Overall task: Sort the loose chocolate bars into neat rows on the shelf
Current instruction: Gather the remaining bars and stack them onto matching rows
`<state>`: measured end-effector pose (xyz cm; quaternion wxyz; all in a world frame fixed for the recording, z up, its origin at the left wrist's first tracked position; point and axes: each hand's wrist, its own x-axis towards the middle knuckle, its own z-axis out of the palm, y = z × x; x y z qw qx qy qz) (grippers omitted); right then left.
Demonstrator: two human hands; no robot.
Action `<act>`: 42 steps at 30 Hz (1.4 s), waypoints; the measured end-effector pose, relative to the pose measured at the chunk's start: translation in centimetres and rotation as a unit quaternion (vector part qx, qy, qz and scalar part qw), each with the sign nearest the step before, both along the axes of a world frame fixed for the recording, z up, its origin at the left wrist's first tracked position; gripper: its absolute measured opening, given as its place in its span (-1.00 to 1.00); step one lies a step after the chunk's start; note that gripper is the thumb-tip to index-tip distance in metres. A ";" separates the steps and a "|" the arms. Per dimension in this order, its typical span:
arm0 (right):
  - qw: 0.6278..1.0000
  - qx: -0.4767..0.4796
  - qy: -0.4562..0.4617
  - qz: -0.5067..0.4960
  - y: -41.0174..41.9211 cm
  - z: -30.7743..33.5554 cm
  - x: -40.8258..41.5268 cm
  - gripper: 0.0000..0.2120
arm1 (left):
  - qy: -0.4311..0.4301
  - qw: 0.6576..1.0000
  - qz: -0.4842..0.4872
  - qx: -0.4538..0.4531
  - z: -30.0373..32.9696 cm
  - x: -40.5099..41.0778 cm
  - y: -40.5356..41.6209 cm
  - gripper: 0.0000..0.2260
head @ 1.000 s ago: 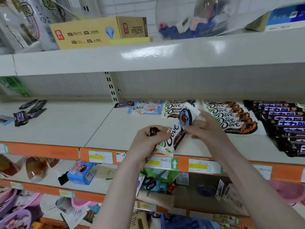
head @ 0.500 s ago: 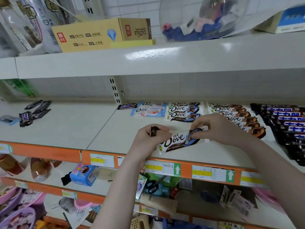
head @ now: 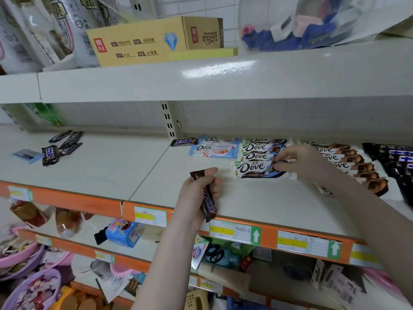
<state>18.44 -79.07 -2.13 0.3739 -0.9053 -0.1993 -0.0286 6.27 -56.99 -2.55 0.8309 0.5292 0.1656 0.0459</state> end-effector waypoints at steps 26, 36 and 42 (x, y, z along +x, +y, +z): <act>0.965 -0.146 -0.203 -0.078 0.9 -2.1 0.7 -0.87 | -0.001 0.983 0.059 -0.171 -0.3 1.5 0.6 -0.68; 0.985 0.098 0.079 0.117 7.7 -0.9 -8.5 -0.89 | -0.067 0.985 0.082 -0.135 -1.2 1.5 0.5 -0.59; 0.951 0.202 0.200 0.119 13.4 -0.6 -8.2 -0.85 | -0.095 0.995 0.018 -0.030 -2.0 2.1 5.1 -0.57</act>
